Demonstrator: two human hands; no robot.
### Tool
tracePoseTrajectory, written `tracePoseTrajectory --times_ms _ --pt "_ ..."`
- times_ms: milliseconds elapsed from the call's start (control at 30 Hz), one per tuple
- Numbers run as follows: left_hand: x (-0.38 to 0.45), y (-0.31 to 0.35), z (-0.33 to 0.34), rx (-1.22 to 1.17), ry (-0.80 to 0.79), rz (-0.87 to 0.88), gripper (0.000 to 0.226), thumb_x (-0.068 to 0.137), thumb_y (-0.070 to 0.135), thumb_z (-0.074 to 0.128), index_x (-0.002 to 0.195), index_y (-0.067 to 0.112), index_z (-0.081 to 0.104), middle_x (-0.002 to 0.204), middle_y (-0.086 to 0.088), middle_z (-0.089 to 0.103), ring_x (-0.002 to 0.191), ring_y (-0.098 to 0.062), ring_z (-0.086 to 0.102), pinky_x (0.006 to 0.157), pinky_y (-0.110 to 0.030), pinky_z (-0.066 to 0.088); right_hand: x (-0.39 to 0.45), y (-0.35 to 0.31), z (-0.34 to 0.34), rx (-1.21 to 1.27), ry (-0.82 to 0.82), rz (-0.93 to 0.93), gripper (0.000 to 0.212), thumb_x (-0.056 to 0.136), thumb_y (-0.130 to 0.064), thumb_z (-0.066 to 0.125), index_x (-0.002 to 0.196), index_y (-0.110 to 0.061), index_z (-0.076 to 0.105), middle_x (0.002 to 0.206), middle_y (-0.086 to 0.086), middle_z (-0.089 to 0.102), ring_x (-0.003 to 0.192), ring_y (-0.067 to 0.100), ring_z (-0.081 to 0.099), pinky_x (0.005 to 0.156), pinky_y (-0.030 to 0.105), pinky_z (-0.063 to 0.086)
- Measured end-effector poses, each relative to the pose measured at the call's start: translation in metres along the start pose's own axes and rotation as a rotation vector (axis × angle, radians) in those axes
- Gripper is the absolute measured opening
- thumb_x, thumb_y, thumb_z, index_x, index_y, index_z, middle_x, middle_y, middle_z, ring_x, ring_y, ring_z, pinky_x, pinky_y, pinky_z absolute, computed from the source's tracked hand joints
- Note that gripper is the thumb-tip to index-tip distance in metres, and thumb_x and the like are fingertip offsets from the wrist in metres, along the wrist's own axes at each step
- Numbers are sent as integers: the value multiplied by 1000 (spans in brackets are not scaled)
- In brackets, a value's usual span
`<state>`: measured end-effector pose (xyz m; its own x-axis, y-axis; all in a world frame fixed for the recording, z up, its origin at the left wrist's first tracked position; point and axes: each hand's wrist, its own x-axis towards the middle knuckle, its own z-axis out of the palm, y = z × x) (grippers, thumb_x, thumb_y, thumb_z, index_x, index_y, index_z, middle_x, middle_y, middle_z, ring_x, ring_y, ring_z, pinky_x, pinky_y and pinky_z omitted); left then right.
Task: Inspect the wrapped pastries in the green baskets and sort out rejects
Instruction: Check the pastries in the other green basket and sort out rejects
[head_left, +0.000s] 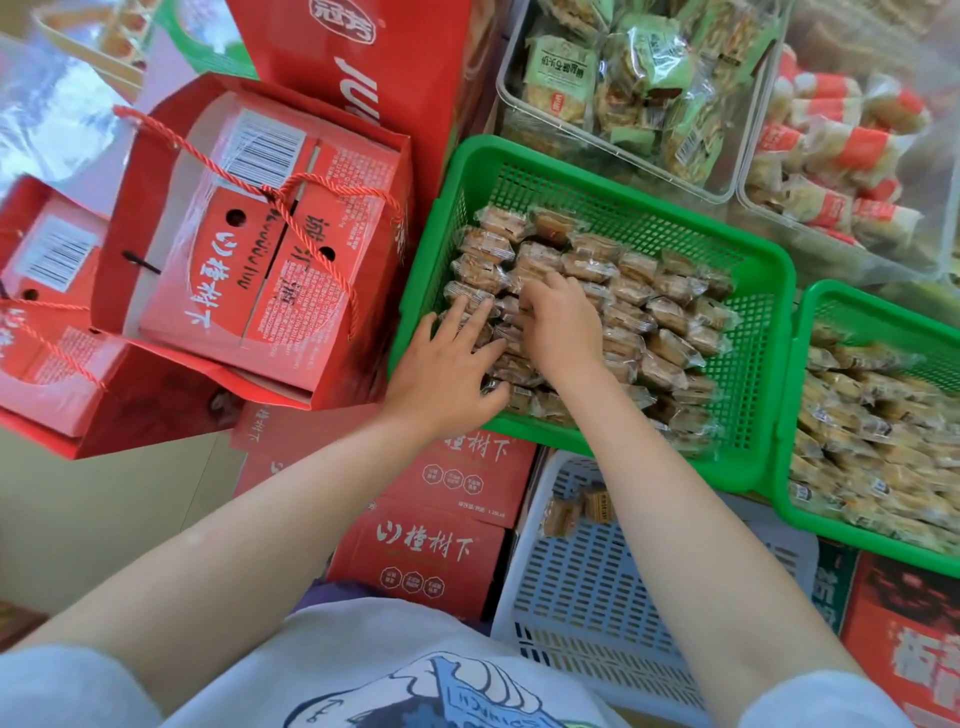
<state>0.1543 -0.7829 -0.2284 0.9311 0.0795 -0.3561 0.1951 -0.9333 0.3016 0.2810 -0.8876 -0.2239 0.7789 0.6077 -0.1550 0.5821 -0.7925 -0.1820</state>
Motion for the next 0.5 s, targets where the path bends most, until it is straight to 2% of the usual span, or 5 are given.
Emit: tracePoseTrajectory --times_ms 100,200,300,433,500 --pt "0 0 0 0 2 2 65 95 61 30 153 32 39 169 -3 0 155 -27 -5 124 -52 7 1 5 -7 225 -16 43 2 90 -6 65 92 -5 66 96 6 59 99 30 53 71 32 37" --pt "1 -1 0 -12 5 3 65 95 62 30 152 32 40 169 -3 -1 155 -27 -6 124 -51 5 -5 2 -32 449 -18 105 6 94 -11 63 99 -8 63 95 -2 57 89 18 54 70 28 39" --pt "-1 -1 -1 -38 31 6 63 95 61 31 149 31 43 169 -3 2 155 -27 -3 124 -52 7 -24 3 -60 702 62 293 4 98 -19 60 97 -19 56 95 -8 60 81 1 55 68 12 41" --pt "-8 -2 -5 -204 147 75 43 99 43 47 138 31 58 164 -2 27 152 -27 19 120 -52 22 -62 6 -91 1350 186 579 9 103 -13 51 94 -14 54 99 6 68 92 22 69 80 42 59" --pt "-19 5 -22 -642 247 -25 32 99 24 56 130 27 66 148 1 49 138 -18 42 114 -47 35 -84 4 -104 1606 198 627 13 105 -10 46 94 -11 52 98 9 70 90 24 70 75 39 61"
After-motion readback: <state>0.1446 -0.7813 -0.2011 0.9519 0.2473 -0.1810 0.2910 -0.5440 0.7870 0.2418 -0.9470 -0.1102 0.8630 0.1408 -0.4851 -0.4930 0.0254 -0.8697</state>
